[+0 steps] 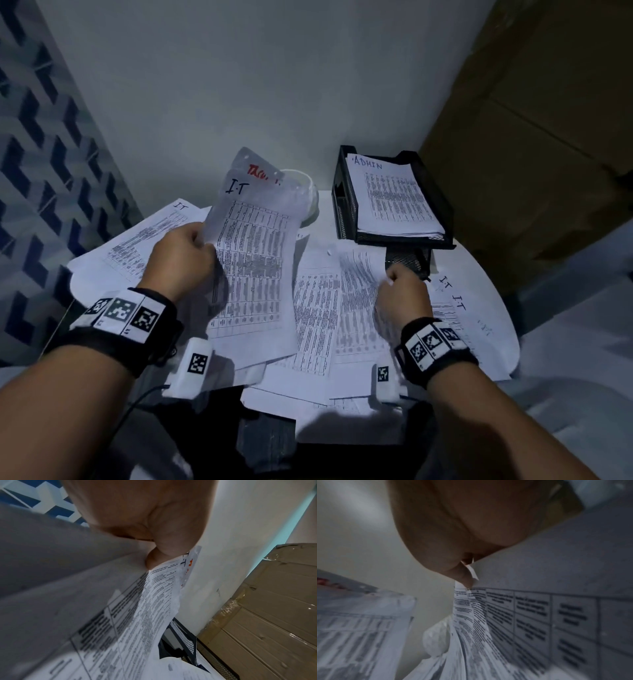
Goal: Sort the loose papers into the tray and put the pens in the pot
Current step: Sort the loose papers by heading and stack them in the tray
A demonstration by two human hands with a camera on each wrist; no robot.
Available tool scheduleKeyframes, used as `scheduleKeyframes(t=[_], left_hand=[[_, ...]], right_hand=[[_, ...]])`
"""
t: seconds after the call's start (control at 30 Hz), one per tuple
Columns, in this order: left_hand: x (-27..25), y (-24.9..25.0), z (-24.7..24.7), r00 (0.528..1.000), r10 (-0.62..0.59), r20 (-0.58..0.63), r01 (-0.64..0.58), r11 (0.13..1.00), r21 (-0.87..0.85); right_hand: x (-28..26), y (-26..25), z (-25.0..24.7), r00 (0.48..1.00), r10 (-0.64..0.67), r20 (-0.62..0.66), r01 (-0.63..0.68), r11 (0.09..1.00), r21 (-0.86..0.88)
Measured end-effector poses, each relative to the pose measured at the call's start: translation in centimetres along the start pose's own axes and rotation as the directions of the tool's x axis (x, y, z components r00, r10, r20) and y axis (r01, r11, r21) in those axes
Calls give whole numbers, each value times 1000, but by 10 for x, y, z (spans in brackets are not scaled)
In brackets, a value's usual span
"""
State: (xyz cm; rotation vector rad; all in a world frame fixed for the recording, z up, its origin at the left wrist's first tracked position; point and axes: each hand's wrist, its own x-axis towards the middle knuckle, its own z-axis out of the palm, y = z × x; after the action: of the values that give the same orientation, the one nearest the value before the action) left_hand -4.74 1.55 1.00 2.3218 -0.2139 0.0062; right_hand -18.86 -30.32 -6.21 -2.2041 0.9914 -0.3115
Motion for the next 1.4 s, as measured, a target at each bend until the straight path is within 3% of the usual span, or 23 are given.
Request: scheduleKeyframes(t=[0.07,0.13,0.23,0.33,0.43,0.57,0.73,0.83,0.9,0.97,1.07,1.2,1.4], left_hand=[[4,0,0,1000,7,-13,-7,999,41],[6,0,0,1000,11,-14,-10,998,66],[6,0,1,1000,26,-9,-25,997,74],[3,2,3,1000,29,-3,-28,998,49],[0,6,4,1000,25,9,-25,1000,-10],[-5,16,10,997,-13,80,33,966,-256],[-24,32,17,971,-8,238,136,840,-525],[-27,35,19,950,-12,311,198,794,-574],[-27,31,20,912,7,409,239,802,-548],[-27,26,21,890,33,454,201,866,-458],[-26,24,20,928,59,369,50,959,-281],[-16,17,13,966,37,257,-30,999,-31],[-6,7,0,991,4,136,-16,996,91]], right_hand=[[-5,-17,-20,989,-145,-26,140,978,-154],[-12,-32,-44,962,-266,-60,253,953,-167],[-11,-50,-75,920,-360,-152,358,933,-44],[-10,-66,-100,911,-346,-226,389,901,192],[-11,-72,-105,966,-188,-178,254,815,521],[-8,-61,-80,999,-30,16,9,691,723],[-17,-50,-21,968,67,242,-219,695,685],[-21,-48,9,963,105,250,-247,718,650],[-22,-48,23,961,134,240,-264,694,670],[-26,-50,31,962,138,236,-266,675,689],[-27,-45,41,952,166,255,-300,650,698],[-24,-22,52,903,285,322,-430,599,675],[-26,9,64,822,345,453,-556,656,511]])
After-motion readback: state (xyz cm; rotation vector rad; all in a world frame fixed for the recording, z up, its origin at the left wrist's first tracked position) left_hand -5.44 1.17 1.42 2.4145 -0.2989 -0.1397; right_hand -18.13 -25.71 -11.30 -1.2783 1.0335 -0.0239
